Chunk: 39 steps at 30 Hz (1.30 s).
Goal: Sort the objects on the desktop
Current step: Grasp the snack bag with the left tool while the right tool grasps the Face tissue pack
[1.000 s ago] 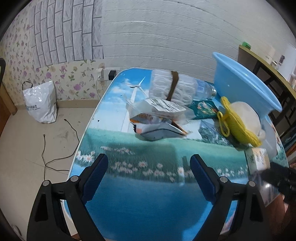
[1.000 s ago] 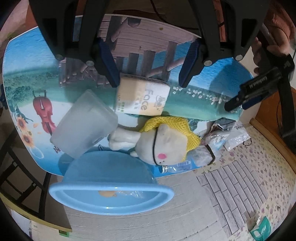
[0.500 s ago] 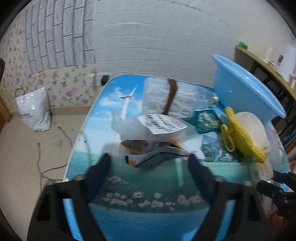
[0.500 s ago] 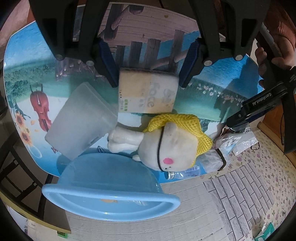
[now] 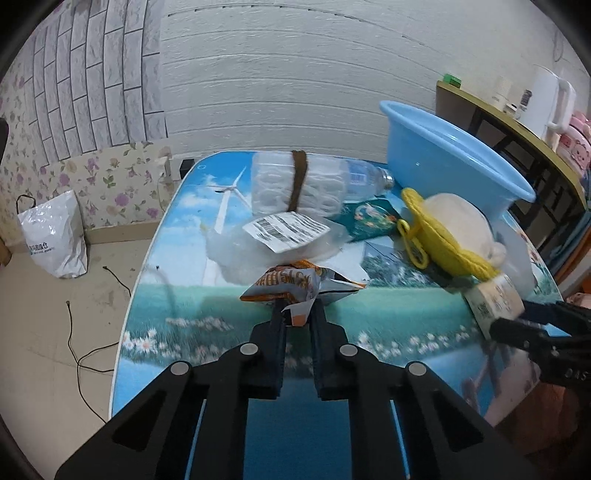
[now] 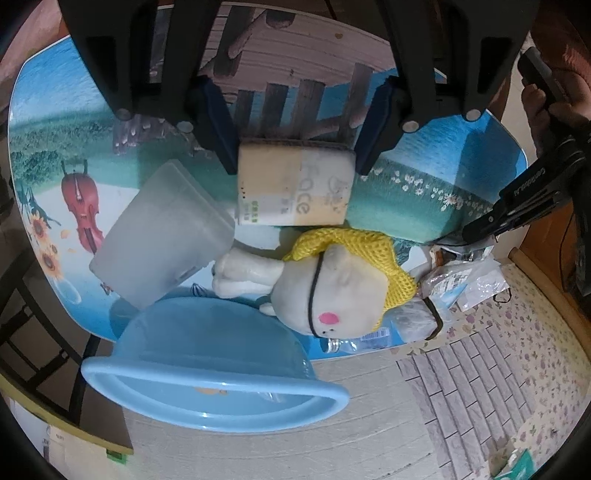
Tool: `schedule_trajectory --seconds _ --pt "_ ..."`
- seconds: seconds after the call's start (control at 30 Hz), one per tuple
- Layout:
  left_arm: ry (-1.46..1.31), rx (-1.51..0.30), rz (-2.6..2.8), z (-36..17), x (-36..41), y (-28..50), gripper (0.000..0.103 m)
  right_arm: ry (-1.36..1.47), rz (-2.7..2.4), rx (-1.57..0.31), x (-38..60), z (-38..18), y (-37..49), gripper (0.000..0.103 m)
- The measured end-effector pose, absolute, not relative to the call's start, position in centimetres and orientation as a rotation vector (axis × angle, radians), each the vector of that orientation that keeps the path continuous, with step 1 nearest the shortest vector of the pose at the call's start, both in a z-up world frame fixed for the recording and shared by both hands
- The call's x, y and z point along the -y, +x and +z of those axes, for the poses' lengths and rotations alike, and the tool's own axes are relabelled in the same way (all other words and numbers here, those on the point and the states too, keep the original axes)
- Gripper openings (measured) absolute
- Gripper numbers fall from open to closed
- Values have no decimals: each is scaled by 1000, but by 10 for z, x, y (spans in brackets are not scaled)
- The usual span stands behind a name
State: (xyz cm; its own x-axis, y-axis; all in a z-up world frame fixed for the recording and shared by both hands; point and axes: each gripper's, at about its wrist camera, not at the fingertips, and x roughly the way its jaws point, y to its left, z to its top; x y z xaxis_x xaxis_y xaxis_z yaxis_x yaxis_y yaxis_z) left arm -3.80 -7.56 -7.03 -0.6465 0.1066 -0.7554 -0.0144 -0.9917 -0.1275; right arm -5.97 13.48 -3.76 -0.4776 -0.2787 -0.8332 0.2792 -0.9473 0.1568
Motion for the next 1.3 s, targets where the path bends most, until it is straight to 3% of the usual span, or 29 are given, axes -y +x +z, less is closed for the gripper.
schedule_trajectory --seconds 0.37,0.47,0.57,0.63,0.8,1.3 --pt "-1336 170 2728 -67 60 -9 10 1320 -2446 -25 -148 -25 -49 60" --pt "-1341 135 2727 -66 54 1 15 1323 -2433 -59 -150 -26 -46 60" --pt "-1338 108 2739 -64 52 10 38 1321 -2414 -77 -152 -28 -43 60" --pt "-1333 67 2772 -62 51 13 67 1318 -2405 -87 -152 -29 -40 60" --pt "-1304 -2 2825 -57 50 10 84 1330 -2383 -75 -153 -33 -41 60" --pt "-1339 98 2828 -83 64 -22 88 1348 -2401 -117 -147 -41 -42 68"
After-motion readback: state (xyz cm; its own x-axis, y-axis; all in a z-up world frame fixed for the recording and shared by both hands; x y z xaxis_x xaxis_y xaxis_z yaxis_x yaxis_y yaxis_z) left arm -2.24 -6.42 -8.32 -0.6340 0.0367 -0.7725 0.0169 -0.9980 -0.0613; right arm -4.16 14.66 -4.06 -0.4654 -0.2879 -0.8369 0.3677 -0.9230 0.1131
